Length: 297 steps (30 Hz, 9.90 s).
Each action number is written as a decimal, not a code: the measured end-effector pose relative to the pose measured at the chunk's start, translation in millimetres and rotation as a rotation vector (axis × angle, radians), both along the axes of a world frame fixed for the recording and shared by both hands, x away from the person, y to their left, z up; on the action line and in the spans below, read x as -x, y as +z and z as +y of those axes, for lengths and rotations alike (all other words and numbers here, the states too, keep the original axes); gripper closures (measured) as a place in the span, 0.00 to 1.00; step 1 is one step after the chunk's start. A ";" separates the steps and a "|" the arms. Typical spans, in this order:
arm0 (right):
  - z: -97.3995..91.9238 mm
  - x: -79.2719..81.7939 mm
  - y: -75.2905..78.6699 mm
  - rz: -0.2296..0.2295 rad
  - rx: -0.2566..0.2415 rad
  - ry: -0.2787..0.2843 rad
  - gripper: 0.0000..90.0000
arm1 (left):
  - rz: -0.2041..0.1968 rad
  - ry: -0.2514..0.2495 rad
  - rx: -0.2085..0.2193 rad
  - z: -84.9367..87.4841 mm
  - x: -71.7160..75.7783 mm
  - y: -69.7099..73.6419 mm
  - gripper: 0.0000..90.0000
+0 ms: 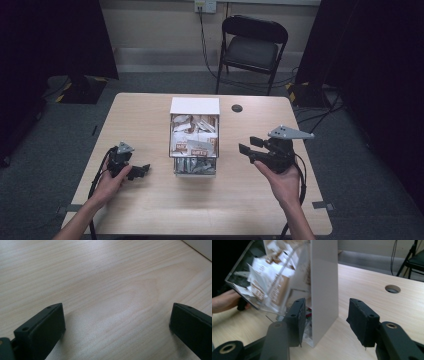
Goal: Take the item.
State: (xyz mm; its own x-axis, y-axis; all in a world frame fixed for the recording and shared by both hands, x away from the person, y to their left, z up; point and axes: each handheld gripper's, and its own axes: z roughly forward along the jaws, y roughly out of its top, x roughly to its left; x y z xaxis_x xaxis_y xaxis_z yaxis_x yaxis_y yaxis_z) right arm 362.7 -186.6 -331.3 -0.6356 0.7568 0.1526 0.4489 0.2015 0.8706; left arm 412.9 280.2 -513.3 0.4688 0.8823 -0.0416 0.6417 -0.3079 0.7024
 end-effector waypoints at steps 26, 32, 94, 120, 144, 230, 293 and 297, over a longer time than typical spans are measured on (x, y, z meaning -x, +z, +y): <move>63.4 -9.8 33.1 -0.051 -0.083 0.187 0.63 | 0.000 -0.001 -0.001 0.1 0.0 0.0 0.00; 79.4 -14.8 29.2 -0.026 -0.053 0.243 0.63 | 0.000 0.000 -0.001 0.1 0.0 0.0 0.00; 96.9 -20.6 6.3 0.040 -0.032 0.330 1.00 | 0.001 -0.005 -0.007 0.5 0.0 0.3 0.00; 92.0 -16.7 15.3 0.004 -0.074 0.319 1.00 | 0.000 -0.001 -0.001 0.1 0.1 0.0 0.00; 79.7 -8.6 32.1 -0.041 -0.098 0.308 1.00 | 0.002 -0.004 -0.004 0.4 0.1 0.2 0.00; 1.1 -30.3 -23.3 0.054 0.000 0.075 1.00 | 0.000 -0.002 0.000 0.1 0.0 0.0 0.00; 13.2 -100.9 -144.2 0.287 0.076 0.019 1.00 | 0.000 -0.003 -0.001 0.2 0.0 0.0 0.00; 14.6 -103.9 -151.4 0.297 0.073 0.020 1.00 | 0.000 -0.003 -0.001 0.2 -0.1 0.0 0.00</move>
